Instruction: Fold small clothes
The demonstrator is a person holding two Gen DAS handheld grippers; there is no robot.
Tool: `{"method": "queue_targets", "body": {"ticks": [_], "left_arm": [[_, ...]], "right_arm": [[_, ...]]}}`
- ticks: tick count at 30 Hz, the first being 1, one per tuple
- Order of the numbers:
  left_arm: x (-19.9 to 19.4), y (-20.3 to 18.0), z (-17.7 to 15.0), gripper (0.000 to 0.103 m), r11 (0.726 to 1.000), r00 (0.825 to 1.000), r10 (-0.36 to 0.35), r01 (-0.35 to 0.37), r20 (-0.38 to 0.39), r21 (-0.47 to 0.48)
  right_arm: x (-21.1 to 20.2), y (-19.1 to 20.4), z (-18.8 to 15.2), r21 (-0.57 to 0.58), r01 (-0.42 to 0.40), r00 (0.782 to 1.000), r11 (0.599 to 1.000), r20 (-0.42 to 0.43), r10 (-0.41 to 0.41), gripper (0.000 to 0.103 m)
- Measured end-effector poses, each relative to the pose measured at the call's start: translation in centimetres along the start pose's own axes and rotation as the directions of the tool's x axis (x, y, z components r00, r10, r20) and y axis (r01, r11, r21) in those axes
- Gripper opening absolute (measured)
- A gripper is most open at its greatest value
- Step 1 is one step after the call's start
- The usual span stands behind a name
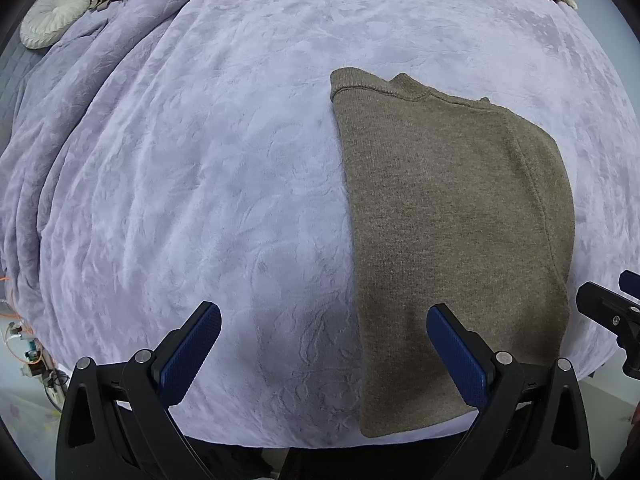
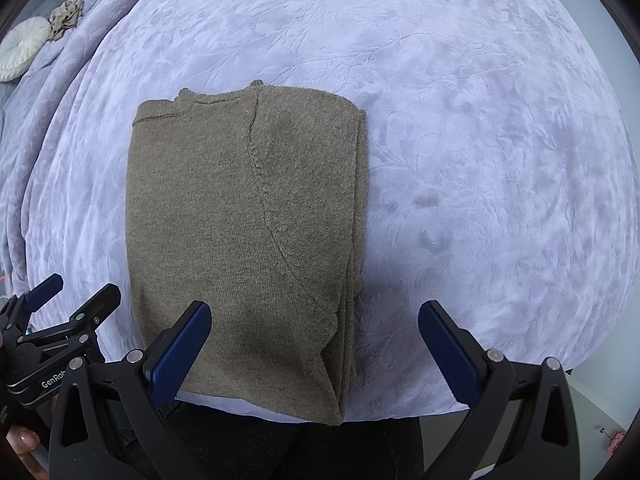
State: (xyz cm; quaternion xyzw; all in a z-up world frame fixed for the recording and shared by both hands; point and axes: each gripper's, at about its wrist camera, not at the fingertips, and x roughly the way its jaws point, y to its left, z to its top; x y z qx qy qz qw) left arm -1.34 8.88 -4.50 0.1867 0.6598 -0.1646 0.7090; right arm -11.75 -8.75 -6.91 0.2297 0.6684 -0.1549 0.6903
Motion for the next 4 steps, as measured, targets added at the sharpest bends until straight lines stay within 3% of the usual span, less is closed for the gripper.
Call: {"method": "queue_targets", "body": {"ticks": [4], "left_arm": [[-0.02,-0.04,-0.03,0.103,1.000,1.000,-0.010,0.010,-0.004,0.008]], "right_arm": [[0.00,0.10,-0.13,0.001,0.001,1.000,1.000,-0.001,-0.001,0.103]]}}
